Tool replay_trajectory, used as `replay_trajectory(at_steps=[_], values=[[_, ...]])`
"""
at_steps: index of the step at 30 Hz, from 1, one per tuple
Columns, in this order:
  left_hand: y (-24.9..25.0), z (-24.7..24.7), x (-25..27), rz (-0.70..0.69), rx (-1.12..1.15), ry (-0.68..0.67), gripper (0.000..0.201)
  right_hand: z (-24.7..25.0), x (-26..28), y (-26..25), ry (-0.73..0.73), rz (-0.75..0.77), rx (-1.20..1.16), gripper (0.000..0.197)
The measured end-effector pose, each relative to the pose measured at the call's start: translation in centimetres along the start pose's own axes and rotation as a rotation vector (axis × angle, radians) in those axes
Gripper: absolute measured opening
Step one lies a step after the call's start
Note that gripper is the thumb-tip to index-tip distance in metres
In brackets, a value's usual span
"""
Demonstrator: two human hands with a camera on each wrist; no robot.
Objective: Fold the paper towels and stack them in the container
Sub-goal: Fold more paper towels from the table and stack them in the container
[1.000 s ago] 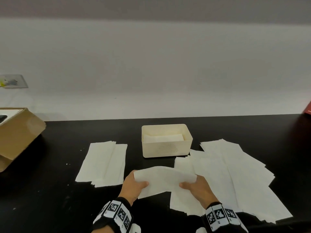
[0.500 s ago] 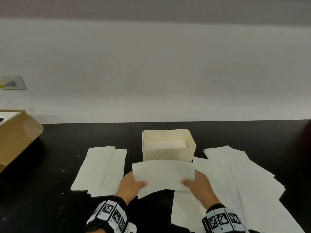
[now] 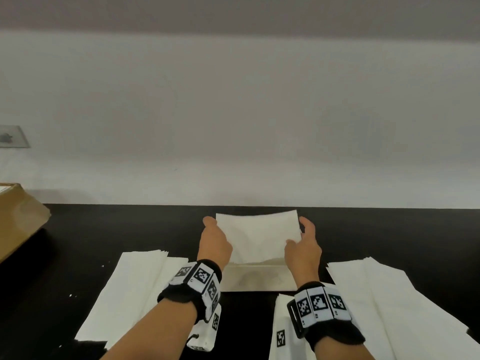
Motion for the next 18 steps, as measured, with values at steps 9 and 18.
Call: replay_trajectory(at_steps=[9, 18], values=[[0.1, -3.2, -1.8, -0.160, -0.839, -0.168, 0.030, -2.3, -2.0, 1.5, -0.219, -0.049, 0.664, 0.025], [0.4, -4.4, -3.1, -0.250, -1.207, -0.359, 0.033, -3.4, -2.0, 1.6, -0.359, -0.086, 0.915, 0.023]])
Point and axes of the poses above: each hand's wrist, its own x-axis away from the middle knuckle, its own z-axis out of the back of the hand, y = z × x, the point moved 2 cm from there along -x, towards the middle knuckle, and after that the axes turned 6 degrees about z, right-handed, at the moved point
